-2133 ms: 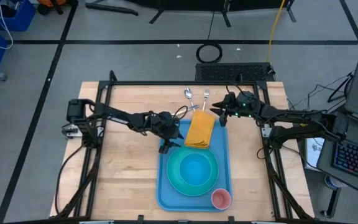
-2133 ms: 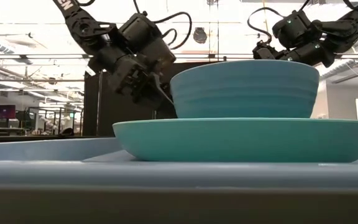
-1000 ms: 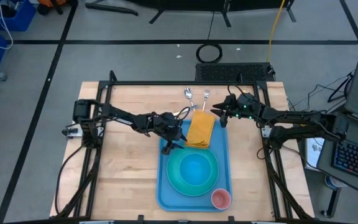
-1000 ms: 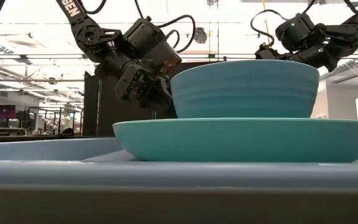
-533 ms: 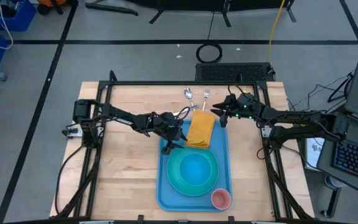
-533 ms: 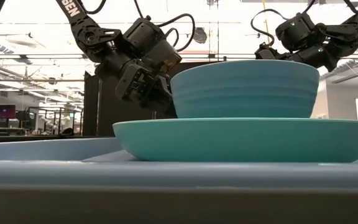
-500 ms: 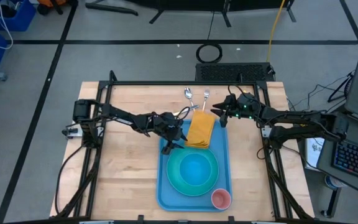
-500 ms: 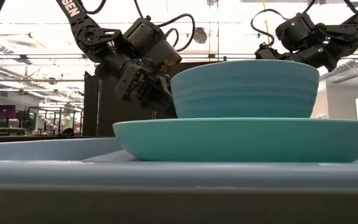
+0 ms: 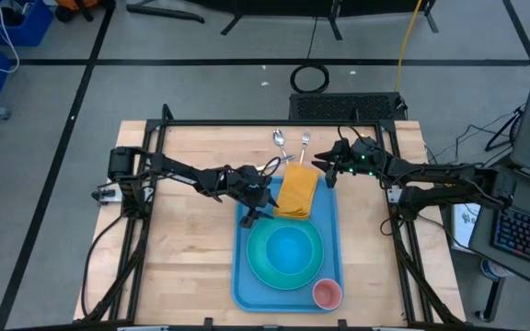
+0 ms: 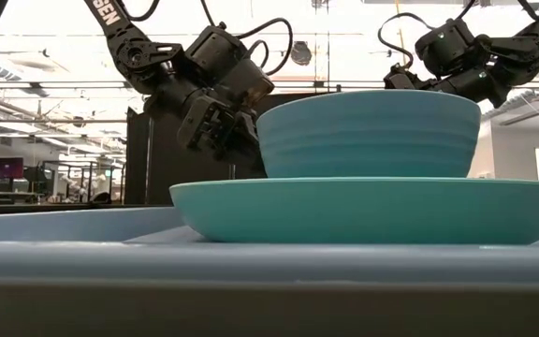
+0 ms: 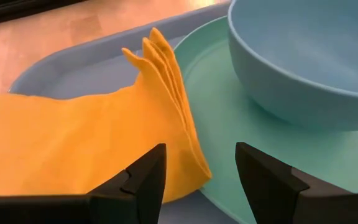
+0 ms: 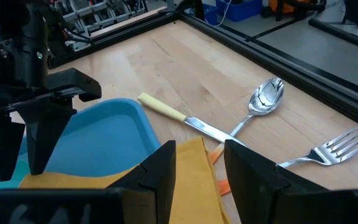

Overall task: Set up tray
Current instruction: Put the yellow napkin top the left of the light blue plate on the blue serving tray

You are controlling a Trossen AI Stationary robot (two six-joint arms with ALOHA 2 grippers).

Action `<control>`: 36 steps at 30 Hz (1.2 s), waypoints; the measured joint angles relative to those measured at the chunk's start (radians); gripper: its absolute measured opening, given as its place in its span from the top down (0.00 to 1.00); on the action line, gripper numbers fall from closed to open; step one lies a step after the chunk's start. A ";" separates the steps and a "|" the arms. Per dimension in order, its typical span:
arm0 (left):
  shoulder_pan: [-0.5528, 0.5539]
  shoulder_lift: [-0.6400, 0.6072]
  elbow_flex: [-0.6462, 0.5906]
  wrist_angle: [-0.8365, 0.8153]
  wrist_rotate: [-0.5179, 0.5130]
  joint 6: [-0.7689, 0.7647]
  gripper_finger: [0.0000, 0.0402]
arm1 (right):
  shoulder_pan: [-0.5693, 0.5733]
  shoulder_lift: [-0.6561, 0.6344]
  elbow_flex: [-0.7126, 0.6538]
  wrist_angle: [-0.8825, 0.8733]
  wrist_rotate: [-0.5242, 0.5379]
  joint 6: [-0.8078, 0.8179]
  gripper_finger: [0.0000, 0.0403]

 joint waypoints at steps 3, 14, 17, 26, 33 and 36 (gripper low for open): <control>-0.001 0.000 0.000 0.002 -0.006 0.000 0.52 | 0.000 0.000 0.000 0.000 0.000 0.000 0.69; 0.000 0.000 0.000 0.000 -0.006 -0.007 0.62 | 0.000 0.000 0.000 0.000 0.002 0.000 0.69; -0.001 0.000 0.000 -0.003 -0.006 -0.007 0.62 | 0.000 0.000 0.000 0.000 0.003 0.000 0.69; -0.012 0.000 0.000 -0.010 -0.010 -0.011 0.62 | 0.000 0.000 0.000 0.000 0.003 0.022 0.69; -0.011 0.033 0.000 0.033 -0.013 -0.014 0.62 | 0.000 0.000 0.000 0.000 0.004 0.022 0.69; -0.010 0.079 0.026 0.030 0.011 -0.043 0.62 | 0.000 0.000 0.000 0.000 0.004 0.022 0.69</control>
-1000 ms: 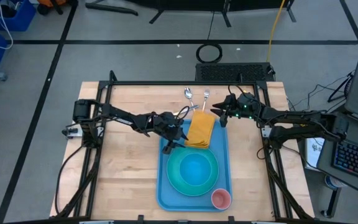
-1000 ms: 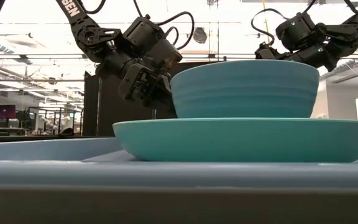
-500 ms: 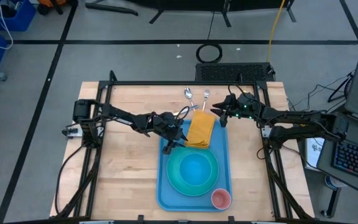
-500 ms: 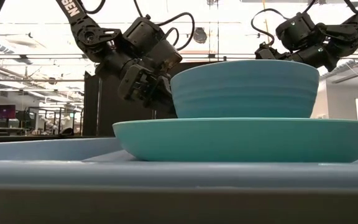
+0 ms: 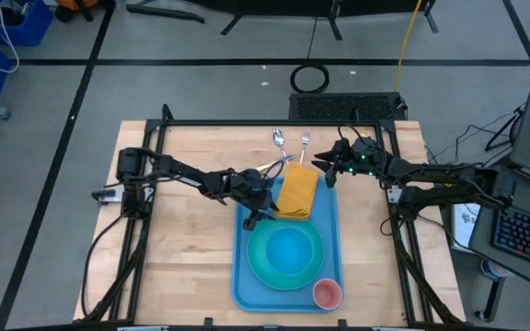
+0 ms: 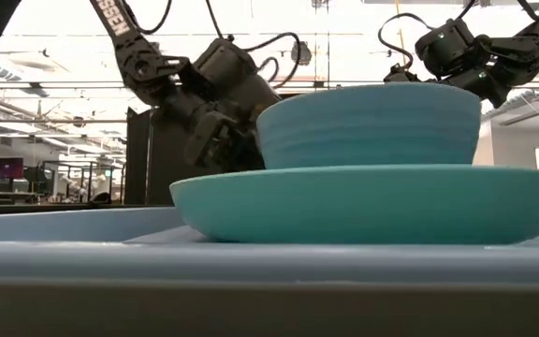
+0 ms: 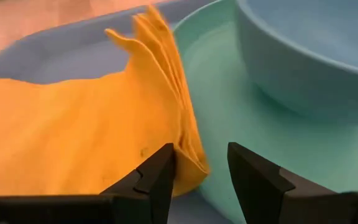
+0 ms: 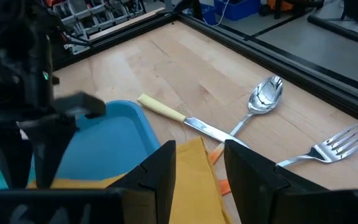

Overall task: Set up tray
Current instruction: Put the yellow napkin top the left of the light blue plate on the blue serving tray

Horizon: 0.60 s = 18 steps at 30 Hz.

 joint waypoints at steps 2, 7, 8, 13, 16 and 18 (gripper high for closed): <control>0.000 -0.005 0.001 -0.021 -0.007 0.001 0.62 | 0.000 0.000 0.000 0.000 0.000 0.000 0.69; 0.000 -0.026 0.001 -0.014 -0.026 0.019 0.62 | 0.000 0.000 0.000 0.000 0.000 -0.001 0.69; 0.000 -0.026 0.001 -0.014 -0.029 0.020 0.62 | 0.000 0.000 0.000 -0.001 -0.001 -0.001 0.69; 0.001 -0.026 0.001 -0.013 -0.035 0.020 0.66 | 0.000 0.000 0.000 -0.002 -0.003 -0.003 0.69; 0.001 -0.026 0.001 -0.005 -0.054 0.034 0.75 | 0.000 0.000 0.000 -0.003 -0.003 -0.004 0.69; 0.002 -0.026 0.001 -0.003 -0.054 0.041 0.83 | 0.000 0.000 0.000 -0.007 -0.003 -0.004 0.69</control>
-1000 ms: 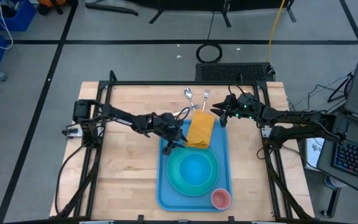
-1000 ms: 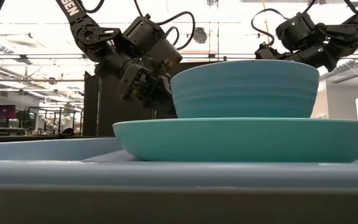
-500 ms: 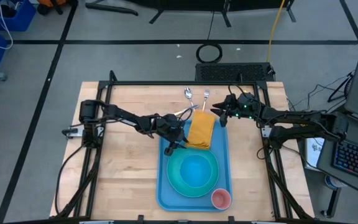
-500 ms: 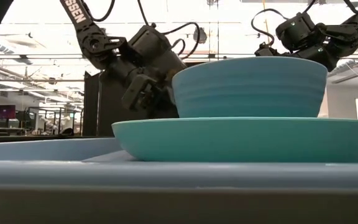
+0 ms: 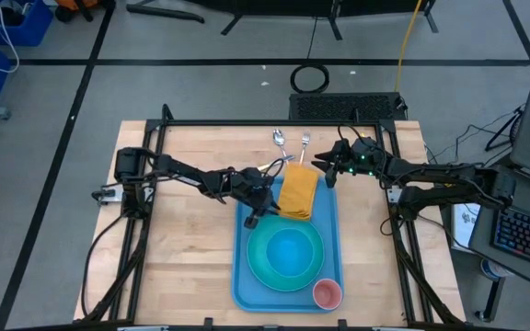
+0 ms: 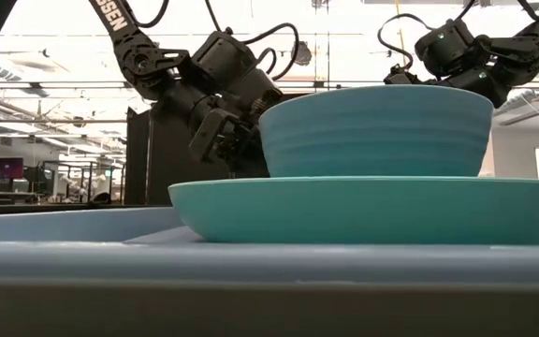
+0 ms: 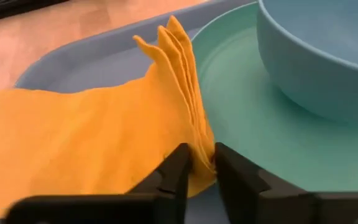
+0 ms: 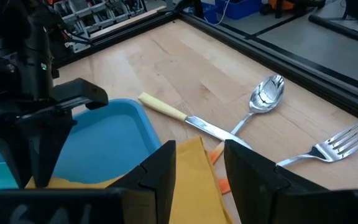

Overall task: Set up tray
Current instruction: Put the yellow napkin top the left of the light blue plate on the blue serving tray

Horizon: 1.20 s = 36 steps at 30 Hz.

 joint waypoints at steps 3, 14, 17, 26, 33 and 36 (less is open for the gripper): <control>0.000 0.000 0.000 -0.001 0.001 0.013 0.96 | 0.000 0.000 0.000 -0.003 0.000 0.000 0.69; 0.007 -0.025 0.000 -0.061 -0.025 0.066 0.98 | 0.000 0.000 0.000 -0.003 0.000 0.000 0.69; 0.024 -0.059 0.001 -0.120 -0.035 0.082 0.98 | 0.000 0.000 0.000 -0.001 -0.001 0.000 0.69; 0.066 -0.170 0.001 -0.364 0.007 0.110 0.99 | 0.000 0.000 0.000 -0.003 -0.004 0.014 0.69; 0.087 -0.180 0.000 -0.519 0.003 0.207 0.97 | 0.000 0.000 0.000 -0.025 -0.035 0.050 0.69; 0.097 -0.179 0.000 -0.552 -0.003 0.239 0.99 | 0.000 0.000 0.000 -0.041 -0.040 0.070 0.69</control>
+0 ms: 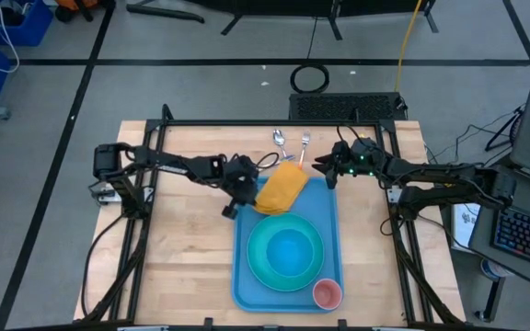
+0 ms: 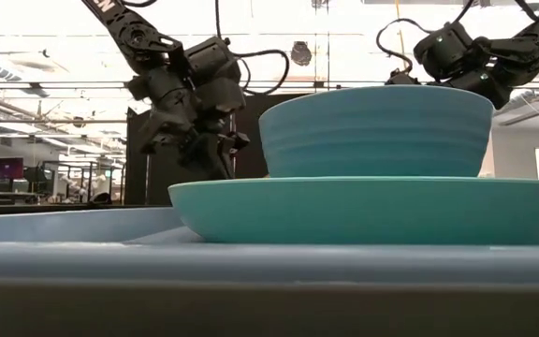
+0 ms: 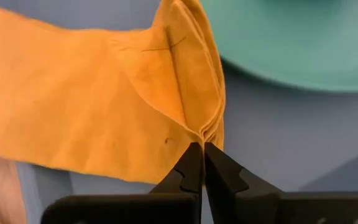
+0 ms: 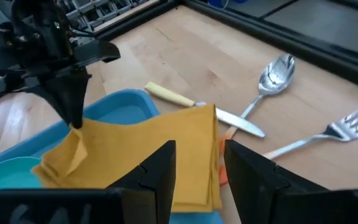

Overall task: Set up tray
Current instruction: Put the yellow napkin top the left of the light blue plate on the blue serving tray

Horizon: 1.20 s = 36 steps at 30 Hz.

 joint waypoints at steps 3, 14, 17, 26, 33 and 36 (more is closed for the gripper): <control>0.015 0.000 0.000 -0.022 -0.003 0.020 0.97 | 0.000 0.000 0.000 -0.021 -0.035 0.037 0.69; 0.091 0.000 0.000 -0.094 -0.089 0.004 0.98 | 0.000 0.058 0.000 -0.086 -0.128 0.069 0.69; 0.099 0.000 0.000 -0.097 -0.097 -0.042 0.94 | -0.009 0.090 0.000 -0.079 -0.123 0.069 0.69; 0.096 0.000 0.000 -0.066 -0.084 -0.114 0.79 | -0.095 0.175 0.000 -0.006 -0.221 0.093 0.69; 0.099 -0.009 0.000 -0.103 -0.048 -0.096 0.78 | -0.138 0.258 0.001 0.111 -0.299 0.104 0.69; 0.098 -0.040 0.000 -0.138 -0.025 -0.052 0.78 | -0.146 0.287 0.001 0.148 -0.306 0.112 0.69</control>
